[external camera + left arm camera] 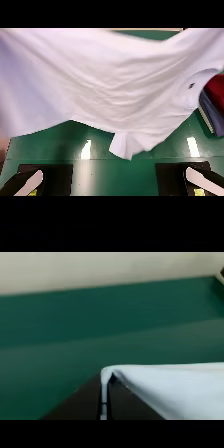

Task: Fold the shirts.

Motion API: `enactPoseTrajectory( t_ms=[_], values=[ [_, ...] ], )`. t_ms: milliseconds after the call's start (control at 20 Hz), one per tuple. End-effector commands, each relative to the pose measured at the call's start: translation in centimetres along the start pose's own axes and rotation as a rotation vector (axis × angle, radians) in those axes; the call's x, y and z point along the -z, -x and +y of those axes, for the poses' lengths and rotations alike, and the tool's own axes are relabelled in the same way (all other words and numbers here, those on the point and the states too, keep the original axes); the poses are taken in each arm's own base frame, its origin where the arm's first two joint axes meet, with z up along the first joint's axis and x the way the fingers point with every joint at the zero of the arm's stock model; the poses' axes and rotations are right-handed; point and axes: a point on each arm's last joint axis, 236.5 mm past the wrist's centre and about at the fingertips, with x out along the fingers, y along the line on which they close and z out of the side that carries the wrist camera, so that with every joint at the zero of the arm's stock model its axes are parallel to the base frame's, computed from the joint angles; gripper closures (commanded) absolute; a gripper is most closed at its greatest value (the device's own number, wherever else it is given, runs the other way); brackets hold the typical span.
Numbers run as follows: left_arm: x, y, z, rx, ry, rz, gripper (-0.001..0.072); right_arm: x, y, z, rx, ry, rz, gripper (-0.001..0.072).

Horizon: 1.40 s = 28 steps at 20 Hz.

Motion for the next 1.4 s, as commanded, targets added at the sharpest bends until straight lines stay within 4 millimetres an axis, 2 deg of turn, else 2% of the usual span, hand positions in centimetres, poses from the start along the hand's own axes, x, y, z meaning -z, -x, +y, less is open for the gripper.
enactPoseTrajectory(
  t_ms=[0, 50, 150, 250, 350, 400, 450, 500, 550, 600, 700, 800, 900, 1000, 1100, 1150, 1250, 1350],
  values=[
    [12.5, -9.4, 3.6, 0.080, 0.222, 0.360, 0.0683, 5.7, -10.7, -4.0, 0.045, -0.046, 0.291, 0.0699],
    [17.0, -11.8, 4.9, 0.079, 0.292, 0.460, 0.0683, 7.4, -13.6, -4.9, 0.053, -0.066, 0.359, 0.0698],
    [24.8, -15.4, 6.8, 0.082, 0.378, 0.612, 0.0683, 10.0, -19.2, -6.7, 0.050, -0.109, 0.443, 0.0698],
    [29.3, -18.2, 8.5, 0.084, 0.397, 0.673, 0.0682, 11.2, -23.3, -8.3, 0.051, -0.150, 0.477, 0.0698],
    [30.3, -20.8, 10.4, 0.054, 0.413, 0.651, 0.0681, 11.5, -26.0, -9.2, 0.055, -0.176, 0.493, 0.0697],
    [30.0, -21.8, 11.3, 0.035, 0.412, 0.625, 0.0681, 11.3, -26.9, -9.2, 0.051, -0.173, 0.492, 0.0696],
    [29.4, -22.4, 11.9, 0.020, 0.410, 0.600, 0.0678, 10.8, -27.5, -9.4, 0.051, -0.177, 0.481, 0.0651],
    [28.5, -22.8, 12.3, 0.011, 0.399, 0.574, 0.0511, 10.1, -27.9, -9.4, 0.051, -0.181, 0.465, 0.0384],
    [27.6, -22.7, 12.6, 0.004, 0.398, 0.561, 0.0252, 9.5, -27.8, -9.3, 0.051, -0.181, 0.450, 0.0266],
    [27.0, -22.0, 13.1, -0.006, 0.384, 0.579, 0.0230, 9.0, -27.4, -9.2, 0.051, -0.176, 0.438, 0.0267],
    [27.0, -19.1, 14.3, -0.025, 0.352, 0.663, 0.0234, 9.7, -25.6, -9.1, 0.048, -0.142, 0.457, 0.0288],
    [28.5, -15.8, 15.9, -0.075, 0.384, 0.735, 0.0233, 12.0, -23.1, -9.1, 0.045, -0.122, 0.527, 0.0311],
    [31.6, -12.7, 16.7, -0.118, 0.450, 0.779, 0.0233, 14.7, -21.0, -9.1, 0.046, -0.134, 0.592, 0.0311],
    [36.0, -10.3, 15.6, -0.111, 0.496, 0.859, 0.0233, 17.2, -19.5, -8.7, 0.044, -0.138, 0.629, 0.0311],
    [40.7, -9.0, 13.6, -0.082, 0.547, 0.942, 0.0233, 18.7, -18.8, -7.8, 0.022, -0.156, 0.624, 0.0311],
    [42.3, -8.8, 13.1, -0.082, 0.576, 0.960, 0.0233, 19.1, -18.6, -7.3, 0.004, -0.170, 0.613, 0.0311],
    [44.7, -8.7, 12.1, -0.079, 0.616, 0.980, 0.0234, 19.8, -18.2, -6.7, -0.012, -0.181, 0.596, 0.0311],
    [46.0, -8.5, 11.5, -0.073, 0.642, 0.986, 0.0234, 20.5, -17.9, -6.6, -0.011, -0.188, 0.596, 0.0311]
  ],
)
